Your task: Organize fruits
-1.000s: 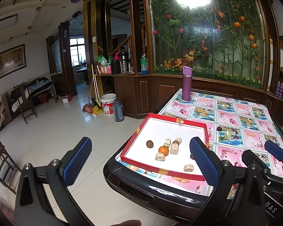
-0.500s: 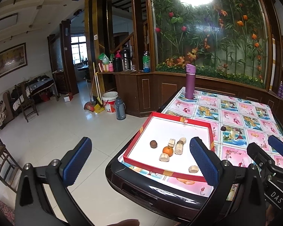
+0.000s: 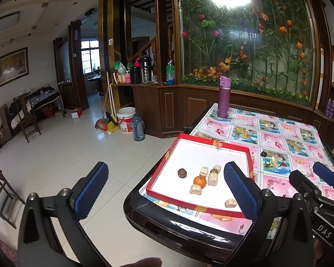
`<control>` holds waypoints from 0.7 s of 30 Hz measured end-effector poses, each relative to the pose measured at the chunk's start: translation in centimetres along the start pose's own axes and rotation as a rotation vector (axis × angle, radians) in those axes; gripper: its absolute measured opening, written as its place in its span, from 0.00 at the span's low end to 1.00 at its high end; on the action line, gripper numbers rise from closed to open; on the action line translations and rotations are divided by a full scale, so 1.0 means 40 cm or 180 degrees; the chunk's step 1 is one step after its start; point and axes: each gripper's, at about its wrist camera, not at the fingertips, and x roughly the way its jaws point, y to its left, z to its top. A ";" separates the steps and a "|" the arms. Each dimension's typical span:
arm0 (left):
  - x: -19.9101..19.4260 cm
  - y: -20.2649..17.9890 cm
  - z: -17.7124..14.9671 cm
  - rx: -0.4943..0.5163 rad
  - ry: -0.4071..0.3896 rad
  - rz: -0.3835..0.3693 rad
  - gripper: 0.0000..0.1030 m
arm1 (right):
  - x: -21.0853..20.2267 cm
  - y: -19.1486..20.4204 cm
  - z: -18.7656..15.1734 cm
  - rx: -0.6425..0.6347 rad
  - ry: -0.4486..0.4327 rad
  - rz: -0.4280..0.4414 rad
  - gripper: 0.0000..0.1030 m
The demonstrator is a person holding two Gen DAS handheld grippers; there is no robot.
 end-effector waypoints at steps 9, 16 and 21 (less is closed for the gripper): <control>0.029 0.011 0.016 -0.0018 -0.0080 -0.0084 1.00 | 0.034 0.024 -0.004 -0.0077 0.0058 -0.0009 0.76; 0.081 0.022 0.029 -0.0085 -0.0026 -0.0093 1.00 | 0.076 0.030 -0.003 -0.0098 0.0139 -0.0048 0.76; 0.111 0.018 0.035 -0.0044 -0.0015 -0.0111 1.00 | 0.109 0.035 0.004 -0.0121 0.0168 -0.0100 0.76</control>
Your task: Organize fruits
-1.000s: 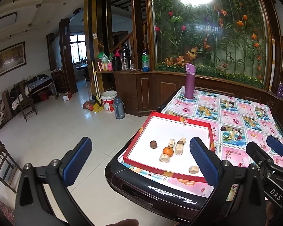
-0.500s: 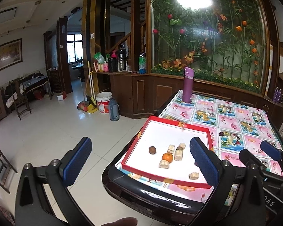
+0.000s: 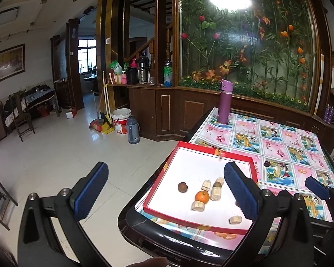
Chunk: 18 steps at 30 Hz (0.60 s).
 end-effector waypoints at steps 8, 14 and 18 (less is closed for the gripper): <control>0.031 0.000 0.013 0.0002 0.0031 -0.0042 1.00 | 0.048 0.002 0.008 -0.0008 0.0084 -0.0045 0.76; 0.055 -0.001 0.025 -0.0007 0.0063 -0.0045 1.00 | 0.072 -0.002 0.014 0.0011 0.0119 -0.0068 0.76; 0.070 -0.004 0.032 -0.0008 0.0079 -0.0045 1.00 | 0.078 -0.005 0.018 0.0030 0.0128 -0.0076 0.76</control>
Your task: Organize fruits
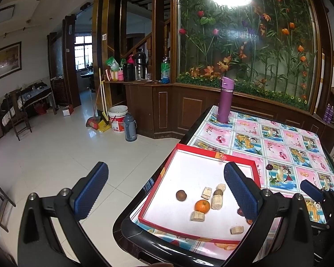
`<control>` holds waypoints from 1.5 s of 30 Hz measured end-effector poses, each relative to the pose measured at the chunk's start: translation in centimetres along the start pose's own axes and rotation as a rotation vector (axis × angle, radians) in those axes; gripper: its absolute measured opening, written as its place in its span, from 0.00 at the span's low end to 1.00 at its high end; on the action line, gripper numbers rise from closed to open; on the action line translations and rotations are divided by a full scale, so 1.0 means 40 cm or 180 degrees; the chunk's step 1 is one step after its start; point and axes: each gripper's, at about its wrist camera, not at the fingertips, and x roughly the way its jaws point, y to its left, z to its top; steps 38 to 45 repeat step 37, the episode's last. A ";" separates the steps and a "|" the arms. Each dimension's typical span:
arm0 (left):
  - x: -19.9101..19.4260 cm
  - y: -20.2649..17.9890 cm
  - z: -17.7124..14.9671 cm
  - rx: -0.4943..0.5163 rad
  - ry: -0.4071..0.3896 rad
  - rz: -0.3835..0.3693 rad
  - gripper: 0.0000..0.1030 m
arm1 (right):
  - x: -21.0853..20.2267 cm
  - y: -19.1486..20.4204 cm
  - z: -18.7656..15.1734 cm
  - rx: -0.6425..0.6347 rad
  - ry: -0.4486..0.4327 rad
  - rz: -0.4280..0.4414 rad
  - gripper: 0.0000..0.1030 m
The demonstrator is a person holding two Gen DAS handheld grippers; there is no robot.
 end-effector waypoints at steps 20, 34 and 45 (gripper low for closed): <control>-0.012 -0.022 0.006 0.0037 -0.0028 -0.0026 1.00 | -0.017 0.007 -0.001 -0.0013 -0.0022 0.0059 0.76; -0.019 -0.046 -0.001 0.0108 0.0009 -0.0105 1.00 | -0.015 0.008 -0.008 0.0000 -0.0014 0.0088 0.76; -0.018 -0.060 -0.004 0.0140 -0.0016 -0.0112 1.00 | -0.007 0.000 -0.009 0.0020 0.0021 0.0096 0.76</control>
